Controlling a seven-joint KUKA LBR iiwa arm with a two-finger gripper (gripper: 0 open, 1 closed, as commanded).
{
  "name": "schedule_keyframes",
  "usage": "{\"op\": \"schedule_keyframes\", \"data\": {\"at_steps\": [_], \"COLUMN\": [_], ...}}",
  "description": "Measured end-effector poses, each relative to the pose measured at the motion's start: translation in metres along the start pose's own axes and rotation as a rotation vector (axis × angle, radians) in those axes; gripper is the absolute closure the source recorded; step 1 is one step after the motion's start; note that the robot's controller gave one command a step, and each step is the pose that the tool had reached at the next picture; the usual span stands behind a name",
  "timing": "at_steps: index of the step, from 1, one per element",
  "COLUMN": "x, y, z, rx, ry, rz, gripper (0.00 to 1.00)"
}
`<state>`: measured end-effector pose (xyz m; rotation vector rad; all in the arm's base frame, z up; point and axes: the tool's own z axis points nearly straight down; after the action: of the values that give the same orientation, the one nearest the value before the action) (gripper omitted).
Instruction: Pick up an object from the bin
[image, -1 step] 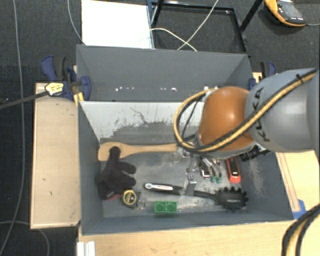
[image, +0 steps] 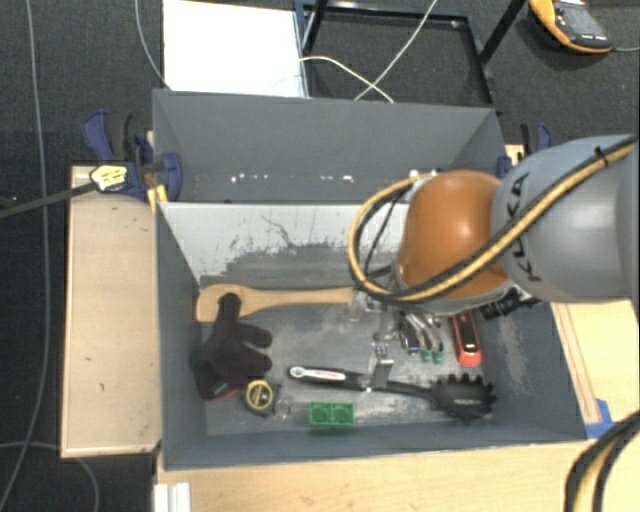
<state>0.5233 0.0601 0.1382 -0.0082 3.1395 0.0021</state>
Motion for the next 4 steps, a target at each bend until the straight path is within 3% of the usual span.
{"op": "schedule_keyframes", "data": {"at_steps": [1,2,3,4], "x": [0.029,0.040,0.036,0.036], "y": [0.000,-0.022,0.038,-0.092], "z": [0.070,0.037,0.038,0.058], "rx": [0.000,0.001,-0.003,0.000], "ry": [0.007,0.000,0.002,0.003], "rz": [0.212,0.147,0.421,0.341], "gripper": [0.00,0.00,0.00,0.00]}}
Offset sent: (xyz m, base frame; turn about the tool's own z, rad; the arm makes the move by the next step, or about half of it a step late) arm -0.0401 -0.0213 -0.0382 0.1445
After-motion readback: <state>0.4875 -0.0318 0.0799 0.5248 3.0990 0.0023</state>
